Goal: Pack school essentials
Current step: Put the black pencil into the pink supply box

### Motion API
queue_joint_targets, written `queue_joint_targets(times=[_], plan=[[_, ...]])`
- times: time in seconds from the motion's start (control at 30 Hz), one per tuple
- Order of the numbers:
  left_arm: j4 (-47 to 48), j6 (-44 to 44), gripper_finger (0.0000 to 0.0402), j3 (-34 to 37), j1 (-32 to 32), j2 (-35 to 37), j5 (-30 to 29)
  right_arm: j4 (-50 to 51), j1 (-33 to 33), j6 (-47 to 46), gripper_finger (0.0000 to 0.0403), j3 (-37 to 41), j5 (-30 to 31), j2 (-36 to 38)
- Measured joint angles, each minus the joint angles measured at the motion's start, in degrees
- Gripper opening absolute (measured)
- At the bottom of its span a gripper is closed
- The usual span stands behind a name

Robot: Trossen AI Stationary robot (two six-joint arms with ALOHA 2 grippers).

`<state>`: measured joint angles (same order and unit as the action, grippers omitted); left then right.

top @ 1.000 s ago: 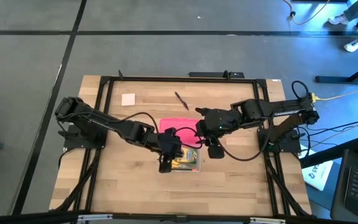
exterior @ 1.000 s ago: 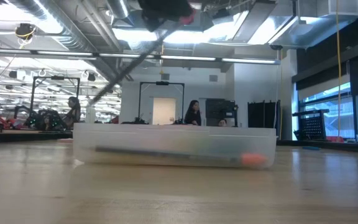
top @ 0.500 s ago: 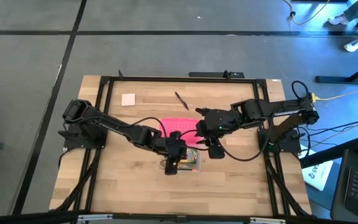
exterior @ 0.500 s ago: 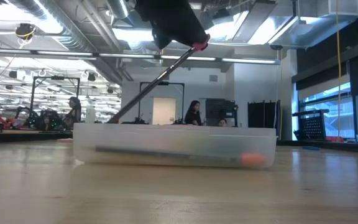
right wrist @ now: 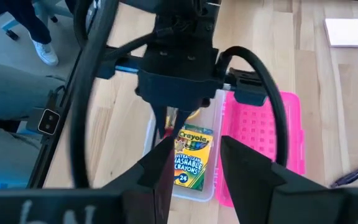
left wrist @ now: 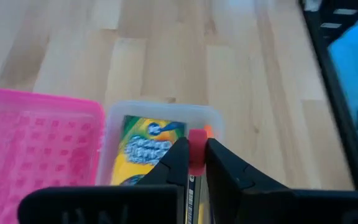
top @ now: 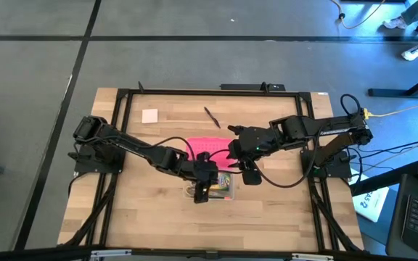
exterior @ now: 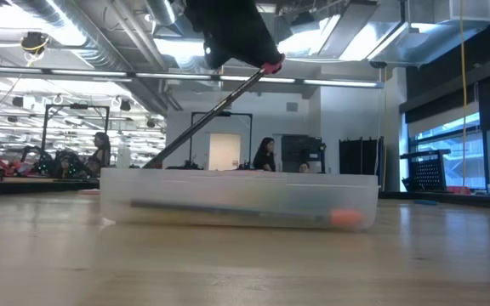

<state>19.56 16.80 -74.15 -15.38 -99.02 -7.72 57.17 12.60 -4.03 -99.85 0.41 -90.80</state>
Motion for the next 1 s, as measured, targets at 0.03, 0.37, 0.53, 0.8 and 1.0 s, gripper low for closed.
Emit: queue_joint_targets(times=[0.03,0.37,0.53,0.8,1.0], plan=[[0.5,0.5,0.0027,0.0,0.0,0.0,-0.6,0.0,0.0,0.0,0.0133,0.0,0.0,0.0],[0.9,1.1,0.0028,0.0,0.0,-0.3,-0.3,0.0,0.0,0.0,0.0133,0.0,0.0,0.0],[-0.2,1.3,0.0029,0.0,0.0,-2.0,1.1,-0.4,0.0,0.0,0.0133,0.0,0.0,0.0],[0.0,2.2,0.0037,0.0,0.1,-2.2,2.1,-0.9,0.0,0.0,0.0133,0.0,0.0,0.0],[0.1,2.2,0.0066,0.0,0.1,-2.2,2.3,-0.9,0.0,0.0,0.0133,0.0,0.0,0.0]])
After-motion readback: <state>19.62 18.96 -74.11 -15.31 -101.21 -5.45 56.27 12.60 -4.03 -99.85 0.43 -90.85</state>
